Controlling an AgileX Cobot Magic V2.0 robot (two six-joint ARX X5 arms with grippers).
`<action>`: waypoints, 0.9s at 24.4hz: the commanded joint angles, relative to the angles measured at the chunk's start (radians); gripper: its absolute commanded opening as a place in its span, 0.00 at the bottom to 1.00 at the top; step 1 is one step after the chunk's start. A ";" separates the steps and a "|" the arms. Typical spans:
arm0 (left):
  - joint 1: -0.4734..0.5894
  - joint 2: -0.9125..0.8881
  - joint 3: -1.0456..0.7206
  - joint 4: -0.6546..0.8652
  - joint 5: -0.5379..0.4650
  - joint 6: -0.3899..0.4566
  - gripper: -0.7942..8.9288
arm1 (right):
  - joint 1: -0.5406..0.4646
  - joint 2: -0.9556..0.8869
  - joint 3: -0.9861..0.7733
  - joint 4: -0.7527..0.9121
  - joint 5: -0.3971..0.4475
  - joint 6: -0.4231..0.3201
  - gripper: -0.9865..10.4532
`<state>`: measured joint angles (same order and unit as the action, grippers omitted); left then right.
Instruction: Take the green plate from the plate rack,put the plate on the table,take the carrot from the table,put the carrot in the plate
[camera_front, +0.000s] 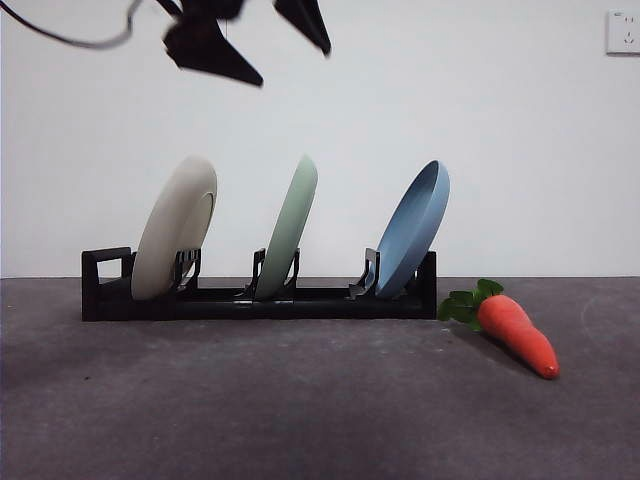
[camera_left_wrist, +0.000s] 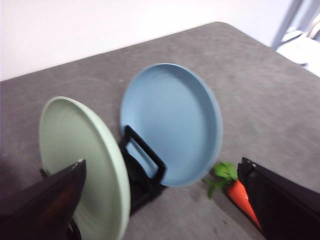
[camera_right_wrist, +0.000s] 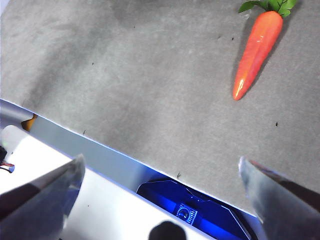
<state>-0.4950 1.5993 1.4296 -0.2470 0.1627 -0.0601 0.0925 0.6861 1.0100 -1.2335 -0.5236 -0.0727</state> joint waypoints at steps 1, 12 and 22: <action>-0.003 0.077 0.001 0.050 -0.022 0.011 0.66 | 0.002 0.001 0.003 0.005 -0.001 0.013 0.58; -0.002 0.224 0.001 0.121 -0.087 0.011 0.66 | 0.002 0.001 0.003 0.005 0.000 0.013 0.58; 0.014 0.254 0.001 0.156 -0.069 0.008 0.27 | 0.002 0.001 0.003 0.005 0.000 0.023 0.58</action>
<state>-0.4847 1.8446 1.4330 -0.0967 0.0910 -0.0601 0.0925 0.6861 1.0100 -1.2335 -0.5236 -0.0563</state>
